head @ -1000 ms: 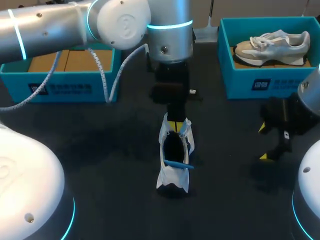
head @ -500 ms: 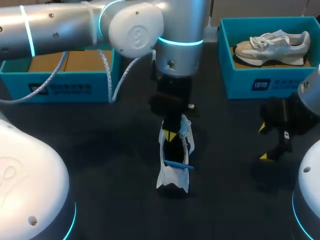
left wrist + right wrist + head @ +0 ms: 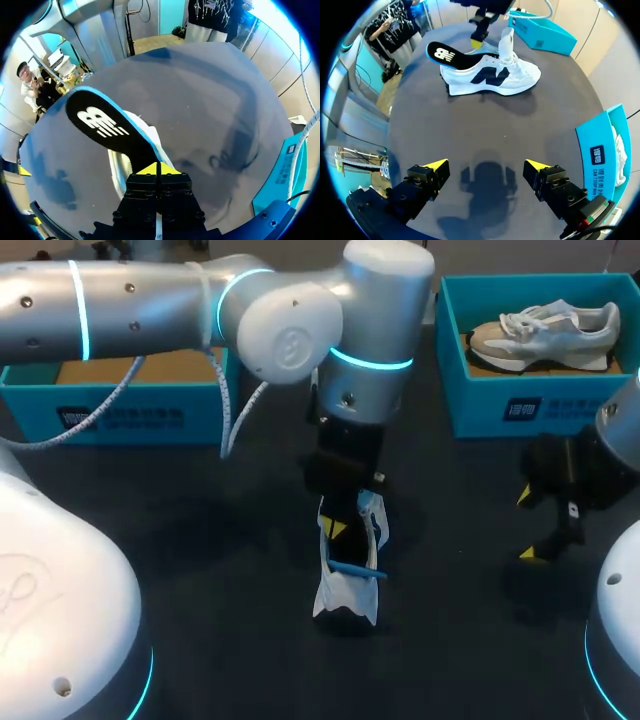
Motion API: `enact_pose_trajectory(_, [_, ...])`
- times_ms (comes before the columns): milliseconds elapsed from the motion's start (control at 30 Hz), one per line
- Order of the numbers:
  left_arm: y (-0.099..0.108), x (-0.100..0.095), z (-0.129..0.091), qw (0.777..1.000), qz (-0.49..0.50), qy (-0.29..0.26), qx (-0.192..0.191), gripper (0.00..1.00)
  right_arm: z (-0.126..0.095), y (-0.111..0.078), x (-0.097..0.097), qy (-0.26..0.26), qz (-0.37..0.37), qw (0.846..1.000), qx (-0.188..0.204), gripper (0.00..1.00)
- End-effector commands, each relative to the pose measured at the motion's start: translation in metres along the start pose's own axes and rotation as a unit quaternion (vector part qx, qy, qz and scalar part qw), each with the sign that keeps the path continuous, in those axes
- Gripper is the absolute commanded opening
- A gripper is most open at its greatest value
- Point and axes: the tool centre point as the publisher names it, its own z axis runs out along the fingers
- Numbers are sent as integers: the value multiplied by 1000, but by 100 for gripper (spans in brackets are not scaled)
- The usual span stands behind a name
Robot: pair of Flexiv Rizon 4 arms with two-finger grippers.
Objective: Take the shoe out of the shoebox, open the shoe tongue, remove and reinsert the insole, then place the shoe into the shoebox
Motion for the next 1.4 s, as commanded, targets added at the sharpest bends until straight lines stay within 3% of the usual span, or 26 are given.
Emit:
enact_pose_trajectory(33, [4, -1, 8, 1000, 1, 8, -3, 0, 0, 0, 2, -2, 0, 1000, 2, 100])
enact_pose_trajectory(400, [2, 3, 30, 999, -2, 51, -3, 0, 0, 0, 2, -2, 0, 1000, 2, 100])
enact_pose_trajectory(700, [0, 3, 52, 995, -11, 93, -29, 0, 0, 0, 2, -2, 0, 1000, 2, 100])
enact_pose_trajectory(1033, [12, 2, 83, 995, -51, 49, -66, 0, 0, 0, 2, -2, 0, 1000, 2, 100])
enact_pose_trajectory(1200, [28, 1, 77, 991, -95, 8, -94, 0, 0, 0, 2, -2, 0, 1000, 2, 100])
enact_pose_trajectory(1400, [39, 0, 49, 985, -125, -38, -117, 0, 0, 0, 2, -2, 0, 1000, 2, 100])
